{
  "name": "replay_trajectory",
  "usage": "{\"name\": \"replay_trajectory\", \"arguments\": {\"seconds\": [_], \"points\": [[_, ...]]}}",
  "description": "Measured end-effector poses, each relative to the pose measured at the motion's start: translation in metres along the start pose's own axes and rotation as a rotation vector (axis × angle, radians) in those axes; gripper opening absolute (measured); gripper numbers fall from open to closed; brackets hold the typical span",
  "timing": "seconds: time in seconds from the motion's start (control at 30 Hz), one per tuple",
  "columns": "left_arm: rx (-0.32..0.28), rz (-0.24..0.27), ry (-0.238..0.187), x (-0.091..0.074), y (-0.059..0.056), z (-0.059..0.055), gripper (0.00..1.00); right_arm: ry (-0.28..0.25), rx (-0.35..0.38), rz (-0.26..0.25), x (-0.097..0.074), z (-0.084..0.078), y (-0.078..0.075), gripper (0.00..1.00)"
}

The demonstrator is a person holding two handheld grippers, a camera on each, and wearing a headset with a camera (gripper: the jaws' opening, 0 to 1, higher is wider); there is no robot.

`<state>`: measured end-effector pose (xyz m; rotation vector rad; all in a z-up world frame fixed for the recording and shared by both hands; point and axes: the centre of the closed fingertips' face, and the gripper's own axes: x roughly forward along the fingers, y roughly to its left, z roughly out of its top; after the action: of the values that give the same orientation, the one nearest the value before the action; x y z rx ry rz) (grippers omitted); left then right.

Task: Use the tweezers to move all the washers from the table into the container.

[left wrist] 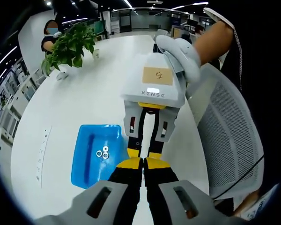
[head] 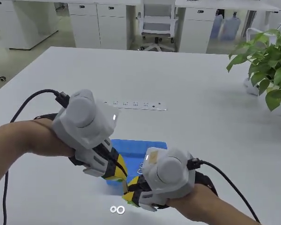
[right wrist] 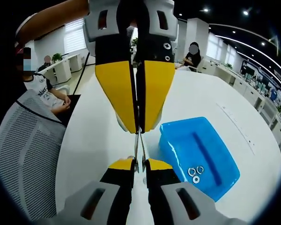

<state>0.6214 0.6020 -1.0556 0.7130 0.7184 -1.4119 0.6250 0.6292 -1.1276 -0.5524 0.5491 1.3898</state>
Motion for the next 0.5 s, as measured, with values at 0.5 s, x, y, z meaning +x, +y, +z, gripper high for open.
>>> {"name": "replay_trajectory", "arguments": {"seconds": [0.5], "points": [[-0.021, 0.012, 0.032, 0.007, -0.012, -0.019, 0.05, -0.009, -0.003, 0.023, 0.018, -0.004, 0.015, 0.11]]}}
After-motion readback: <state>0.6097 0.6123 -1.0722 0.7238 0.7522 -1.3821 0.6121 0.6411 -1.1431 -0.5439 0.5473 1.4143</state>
